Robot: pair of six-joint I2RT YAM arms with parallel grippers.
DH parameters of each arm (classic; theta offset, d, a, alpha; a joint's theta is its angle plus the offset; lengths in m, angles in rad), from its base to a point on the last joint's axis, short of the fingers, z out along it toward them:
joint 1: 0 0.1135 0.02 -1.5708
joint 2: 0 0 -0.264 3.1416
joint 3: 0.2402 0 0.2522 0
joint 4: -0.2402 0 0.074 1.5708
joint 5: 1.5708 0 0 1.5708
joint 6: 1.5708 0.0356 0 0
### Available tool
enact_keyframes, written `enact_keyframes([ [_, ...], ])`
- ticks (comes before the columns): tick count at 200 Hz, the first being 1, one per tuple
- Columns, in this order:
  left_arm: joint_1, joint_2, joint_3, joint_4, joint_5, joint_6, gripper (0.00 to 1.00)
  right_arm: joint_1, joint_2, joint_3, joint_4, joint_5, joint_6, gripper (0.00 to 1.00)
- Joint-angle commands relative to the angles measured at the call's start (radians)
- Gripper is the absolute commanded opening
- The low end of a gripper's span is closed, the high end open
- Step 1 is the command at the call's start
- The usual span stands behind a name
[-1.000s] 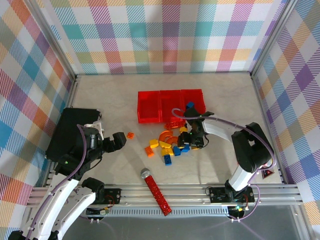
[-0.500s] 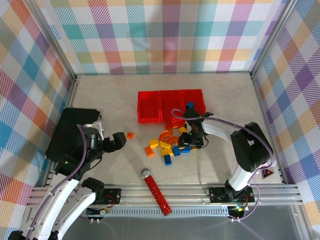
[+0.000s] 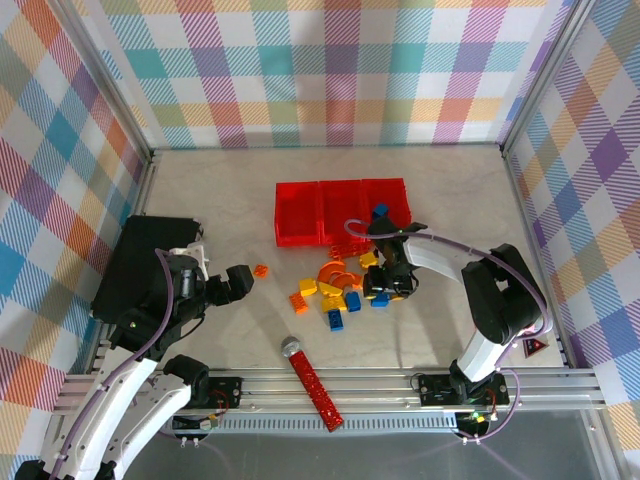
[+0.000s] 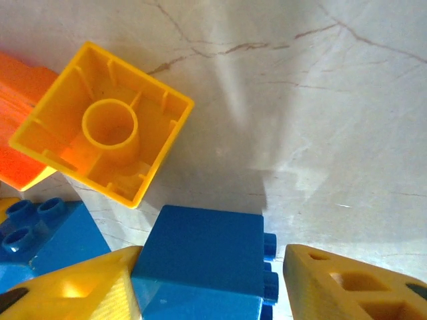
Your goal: Sort the legos into containers by color
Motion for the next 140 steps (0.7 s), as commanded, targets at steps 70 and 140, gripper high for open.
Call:
enact_keyframes([
  [70,-0.014,0.003,0.001,0.012,-0.001,-0.01,1.0,0.043,0.059,0.067,-0.089,0.092,0.042,0.62],
  [140,-0.017,0.006,-0.008,0.021,-0.003,-0.013,1.0,0.076,0.097,0.114,-0.154,0.176,0.064,0.6],
])
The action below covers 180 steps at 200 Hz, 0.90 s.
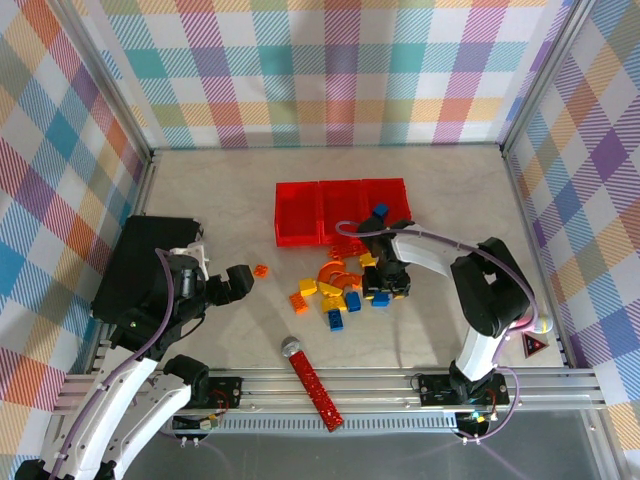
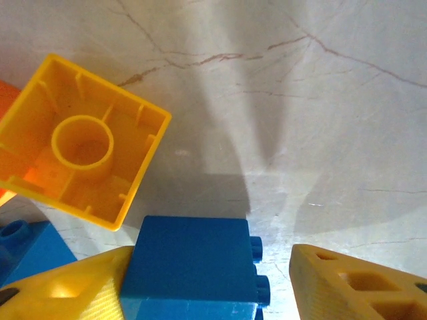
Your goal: Sort the legos into containers by color
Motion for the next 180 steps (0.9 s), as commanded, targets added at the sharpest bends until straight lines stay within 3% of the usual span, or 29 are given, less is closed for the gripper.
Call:
enact_keyframes([
  [1,-0.016,0.002,-0.007,0.02,-0.003,-0.01,1.0,0.017,0.022,0.032,-0.062,0.047,0.023,0.6],
  [54,-0.019,0.001,-0.006,0.019,-0.005,-0.011,1.0,0.037,0.027,0.035,-0.08,0.087,0.038,0.57],
  [138,-0.021,0.002,-0.005,0.018,-0.006,-0.01,1.0,0.061,0.042,0.051,-0.101,0.111,0.042,0.45],
  [180,-0.022,0.004,-0.002,0.016,-0.007,-0.008,1.0,0.067,-0.028,0.088,-0.149,0.133,0.016,0.4],
])
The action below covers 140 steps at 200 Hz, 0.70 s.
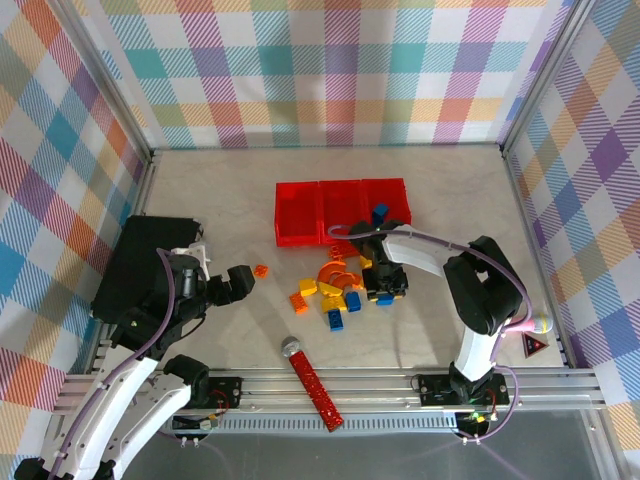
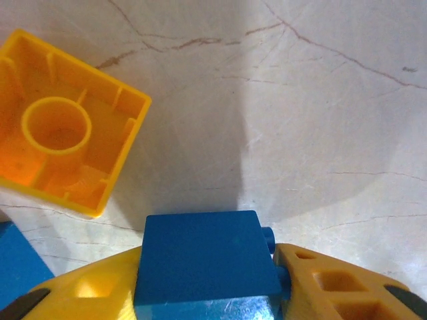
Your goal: Sort the legos into containers by color
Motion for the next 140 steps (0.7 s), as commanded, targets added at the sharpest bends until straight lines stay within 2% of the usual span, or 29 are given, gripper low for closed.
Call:
enact_keyframes([
  [1,-0.013,0.0,-0.001,0.015,-0.007,-0.008,1.0,0.011,-0.06,0.044,-0.071,0.031,-0.006,0.4],
  [42,-0.014,0.008,0.004,0.012,-0.01,0.001,1.0,0.001,-0.111,0.247,-0.183,0.119,-0.091,0.4],
  [82,-0.014,0.015,0.016,-0.003,-0.023,0.009,1.0,-0.086,0.018,0.568,-0.253,0.129,-0.238,0.39],
  [108,-0.014,0.007,0.026,-0.015,-0.03,0.016,1.0,-0.158,0.111,0.735,-0.264,0.088,-0.304,0.38],
  [140,-0.014,0.006,0.028,-0.022,-0.035,0.016,1.0,-0.226,0.196,0.849,-0.242,0.011,-0.343,0.37],
])
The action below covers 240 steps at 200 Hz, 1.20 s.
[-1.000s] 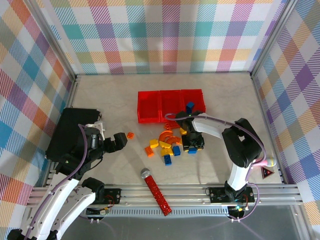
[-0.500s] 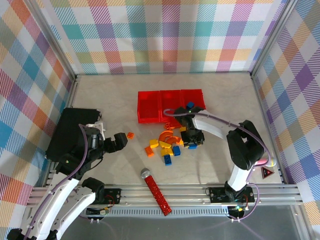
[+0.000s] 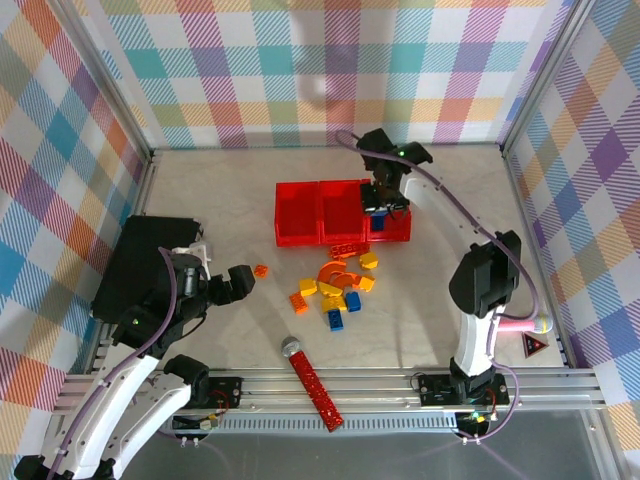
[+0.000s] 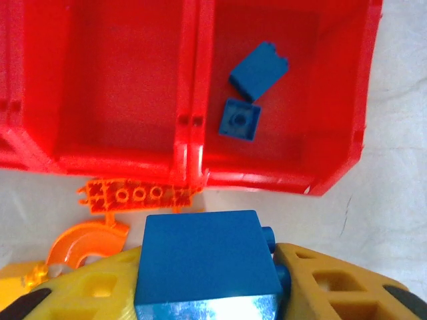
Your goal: Sort the legos into containers by color
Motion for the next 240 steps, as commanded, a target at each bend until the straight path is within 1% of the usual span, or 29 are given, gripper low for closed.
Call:
enact_keyframes([
  [1,-0.011,-0.009,0.028,-0.02,-0.015,0.012,1.0,-0.038,0.058,0.071,-0.036,-0.061,-0.071,0.37],
  [21,-0.011,-0.005,0.028,-0.019,-0.015,0.012,1.0,-0.066,0.106,0.108,-0.022,-0.071,-0.085,0.37],
  [53,-0.011,0.01,0.026,-0.015,-0.01,0.013,1.0,-0.119,0.179,0.121,0.029,-0.127,-0.095,0.36],
  [109,-0.011,0.016,0.022,-0.012,-0.015,0.012,1.0,-0.137,0.271,0.175,0.068,-0.142,-0.12,0.36],
  [142,-0.013,0.025,0.029,-0.02,-0.01,0.013,1.0,-0.142,0.316,0.232,0.087,-0.128,-0.12,0.37],
  [181,-0.012,0.016,0.037,-0.036,-0.01,0.015,1.0,-0.145,0.389,0.304,0.102,-0.083,-0.119,0.37],
  [209,-0.012,0.015,0.036,-0.037,-0.012,0.012,1.0,-0.147,0.443,0.359,0.097,-0.053,-0.13,0.39],
  [240,-0.014,0.013,0.04,-0.041,-0.013,0.01,1.0,-0.147,0.468,0.372,0.105,-0.024,-0.137,0.41],
])
